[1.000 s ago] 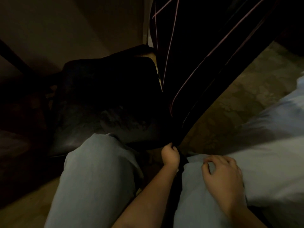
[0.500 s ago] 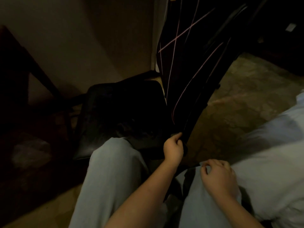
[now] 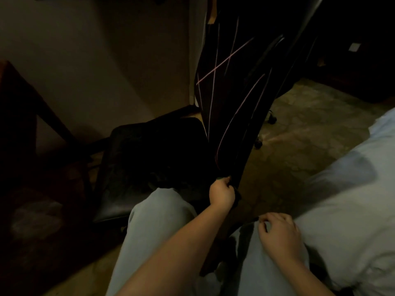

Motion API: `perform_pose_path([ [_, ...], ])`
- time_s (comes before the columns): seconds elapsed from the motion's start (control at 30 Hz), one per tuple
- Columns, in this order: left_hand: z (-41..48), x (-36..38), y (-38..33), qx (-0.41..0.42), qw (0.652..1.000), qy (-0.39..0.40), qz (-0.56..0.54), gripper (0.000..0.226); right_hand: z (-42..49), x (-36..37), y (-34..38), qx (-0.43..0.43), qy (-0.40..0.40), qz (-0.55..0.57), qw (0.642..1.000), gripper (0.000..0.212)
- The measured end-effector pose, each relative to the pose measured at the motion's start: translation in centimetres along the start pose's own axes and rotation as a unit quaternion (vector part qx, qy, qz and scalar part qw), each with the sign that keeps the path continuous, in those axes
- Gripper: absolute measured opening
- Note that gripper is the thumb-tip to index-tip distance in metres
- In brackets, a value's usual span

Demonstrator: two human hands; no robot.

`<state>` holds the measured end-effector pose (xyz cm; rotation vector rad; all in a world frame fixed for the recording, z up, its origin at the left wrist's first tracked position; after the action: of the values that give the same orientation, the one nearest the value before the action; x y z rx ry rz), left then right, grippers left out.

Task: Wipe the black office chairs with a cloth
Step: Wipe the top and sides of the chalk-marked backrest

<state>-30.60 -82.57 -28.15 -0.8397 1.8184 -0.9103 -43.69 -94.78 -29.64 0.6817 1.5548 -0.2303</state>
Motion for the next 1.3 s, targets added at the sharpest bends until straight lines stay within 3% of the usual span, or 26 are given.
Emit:
perform_pose_path([
  [0.23,0.8,0.1,0.1,-0.022,0.999,-0.027,-0.014,0.036,0.4,0.1,0.2,0.0,0.002,-0.007,1.0,0.022],
  [0.6,-0.3,-0.7,-1.6,0.074,0.978,-0.108,-0.163,0.029,0.4,0.0,0.6,-0.004,0.006,-0.005,1.0,0.021],
  [0.73,-0.2,-1.0,-2.9,0.129,0.976,-0.111,-0.133,0.032,0.7,-0.1,0.3,0.009,0.006,-0.005,1.0,0.03],
  [0.93,-0.4,-0.9,-3.0,0.145,0.983,-0.089,-0.072,0.041,0.6,0.1,0.3,0.01,-0.002,-0.002,1.0,0.027],
  [1.13,0.8,0.0,-0.5,0.065,0.996,-0.063,-0.021,0.035,0.5,0.3,0.9,0.006,-0.008,-0.008,1.0,0.02],
  [1.3,1.2,0.4,1.0,0.01,0.993,-0.095,-0.065,0.024,0.5,0.3,1.4,0.0,-0.007,-0.017,1.0,0.02],
])
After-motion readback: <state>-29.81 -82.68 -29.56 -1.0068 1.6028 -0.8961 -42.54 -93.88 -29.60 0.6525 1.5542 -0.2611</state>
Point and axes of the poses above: each hand's wrist, its own z-axis towards the middle knuckle, its own x-axis out of the palm, y = z × x, the point moved 4 cm from there along z, towards the middle knuckle, and after that the axes turned 1 degree about -z, right-handed, at the moved point
